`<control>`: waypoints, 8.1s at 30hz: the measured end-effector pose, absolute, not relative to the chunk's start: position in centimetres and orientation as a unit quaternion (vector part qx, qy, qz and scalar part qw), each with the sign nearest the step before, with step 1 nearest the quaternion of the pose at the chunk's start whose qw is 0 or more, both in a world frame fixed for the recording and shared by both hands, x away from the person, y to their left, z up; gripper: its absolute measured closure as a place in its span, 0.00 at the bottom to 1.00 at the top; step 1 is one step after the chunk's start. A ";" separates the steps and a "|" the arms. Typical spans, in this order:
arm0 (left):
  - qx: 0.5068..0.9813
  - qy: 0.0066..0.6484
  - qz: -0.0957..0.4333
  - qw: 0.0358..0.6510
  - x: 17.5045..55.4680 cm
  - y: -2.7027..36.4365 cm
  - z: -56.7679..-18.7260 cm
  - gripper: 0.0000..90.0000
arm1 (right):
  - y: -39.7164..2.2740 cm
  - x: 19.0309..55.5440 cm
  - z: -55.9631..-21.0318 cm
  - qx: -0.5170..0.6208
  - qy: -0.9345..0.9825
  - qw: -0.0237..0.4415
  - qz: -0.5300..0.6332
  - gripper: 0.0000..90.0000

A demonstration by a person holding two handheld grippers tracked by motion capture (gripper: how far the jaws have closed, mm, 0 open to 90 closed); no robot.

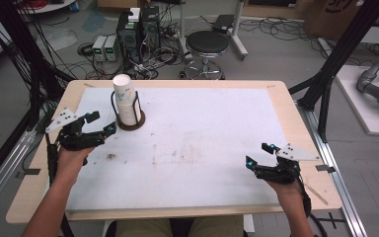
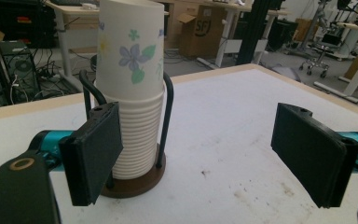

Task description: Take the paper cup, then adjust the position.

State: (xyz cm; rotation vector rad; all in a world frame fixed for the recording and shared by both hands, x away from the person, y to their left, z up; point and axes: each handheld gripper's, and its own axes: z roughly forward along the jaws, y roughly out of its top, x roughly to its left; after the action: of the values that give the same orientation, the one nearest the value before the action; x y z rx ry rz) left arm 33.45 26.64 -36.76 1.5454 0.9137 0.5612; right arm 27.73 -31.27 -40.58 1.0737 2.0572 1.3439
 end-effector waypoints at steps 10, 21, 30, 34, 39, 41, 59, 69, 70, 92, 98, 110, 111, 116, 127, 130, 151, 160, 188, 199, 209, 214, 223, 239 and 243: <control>0.677 0.392 0.247 0.572 35.7 25.9 -34.7 0.18 | -31.1 27.8 -40.5 0.385 0.748 0.227 0.492 0.23; 0.688 0.398 0.255 0.550 38.8 24.8 -32.5 0.18 | -31.2 27.9 -40.5 0.383 0.748 0.226 0.492 0.23; 0.697 0.412 0.257 0.527 41.0 23.6 -32.0 0.18 | -31.4 27.8 -40.6 0.386 0.747 0.222 0.494 0.23; 0.698 0.422 0.261 0.517 42.1 23.1 -31.8 0.18 | -31.3 27.9 -40.6 0.383 0.749 0.220 0.495 0.23; 0.699 0.438 0.264 0.500 43.5 23.0 -32.0 0.19 | -31.3 27.9 -40.6 0.382 0.749 0.220 0.495 0.23; 0.702 0.441 0.264 0.493 44.0 23.0 -32.1 0.18 | -31.4 27.9 -40.7 0.384 0.749 0.219 0.494 0.23; 0.714 0.438 0.278 0.471 45.8 22.2 -32.8 0.34 | -31.7 27.9 -40.8 0.389 0.747 0.216 0.494 0.23; 0.698 0.435 0.288 0.490 45.4 22.7 -32.1 0.36 | -31.6 27.9 -40.9 0.387 0.749 0.215 0.493 0.23; 0.693 0.435 0.289 0.498 45.3 22.8 -31.9 0.37 | -31.6 27.9 -40.9 0.387 0.749 0.215 0.493 0.23; 0.627 0.398 0.318 0.589 42.1 24.8 -27.5 0.40 | -31.4 27.9 -40.9 0.387 0.753 0.211 0.489 0.23; 0.624 0.380 0.317 0.604 40.4 25.2 -26.3 0.40 | -31.3 27.9 -40.9 0.384 0.754 0.214 0.489 0.23; 0.651 0.344 0.272 0.620 36.1 25.6 -28.0 0.40 | -31.0 28.0 -40.8 0.383 0.755 0.212 0.488 0.23; 0.654 0.341 0.270 0.619 35.8 25.5 -28.2 0.40 | -30.9 28.0 -40.8 0.382 0.756 0.212 0.488 0.23; 0.662 0.331 0.257 0.621 34.8 25.3 -29.2 0.40 | -30.7 28.2 -40.8 0.381 0.756 0.212 0.488 0.23; 0.689 0.294 0.234 0.620 33.0 23.5 -31.1 0.40 | -29.8 28.7 -40.7 0.377 0.761 0.204 0.487 0.23; 0.697 0.287 0.227 0.617 32.8 22.8 -31.7 0.40 | -29.7 28.7 -40.7 0.373 0.763 0.206 0.486 0.23; 0.717 0.270 0.184 0.615 33.0 19.7 -34.1 0.39 | -28.3 28.7 -40.5 0.338 0.778 0.176 0.499 0.22; 0.724 0.257 0.157 0.620 32.6 18.2 -35.3 0.39 | -26.8 28.8 -40.2 0.307 0.791 0.142 0.510 0.22; 0.770 0.168 0.078 0.611 31.9 13.1 -35.9 0.39 | -19.7 30.3 -38.5 0.190 0.821 0.080 0.532 0.23; 0.779 0.135 0.045 0.611 31.7 11.5 -36.2 0.39 | -17.7 30.7 -38.8 0.151 0.831 0.046 0.533 0.23; 0.783 0.112 0.024 0.611 31.4 10.5 -36.3 0.39 | -17.0 30.8 -39.0 0.133 0.827 0.029 0.546 0.23; 0.781 0.104 0.015 0.616 31.4 10.2 -36.3 0.39 | -16.6 30.7 -39.2 0.127 0.826 0.020 0.548 0.23; 0.777 0.097 0.004 0.621 31.4 9.7 -36.5 0.39 | -16.5 30.7 -39.4 0.125 0.818 0.006 0.561 0.27; 0.785 0.090 0.004 0.613 31.2 9.4 -36.9 0.40 | -16.5 30.7 -39.5 0.109 0.830 0.002 0.547 0.40; 0.787 0.094 0.010 0.610 31.2 9.3 -37.0 0.38 | -16.5 30.7 -39.5 0.109 0.834 0.003 0.542 0.40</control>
State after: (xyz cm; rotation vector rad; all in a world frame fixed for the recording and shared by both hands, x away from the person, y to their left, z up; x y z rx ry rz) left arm 31.16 9.31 -37.00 1.8164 0.2161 0.0221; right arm 30.73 -16.51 -39.47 0.3411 2.6135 1.6978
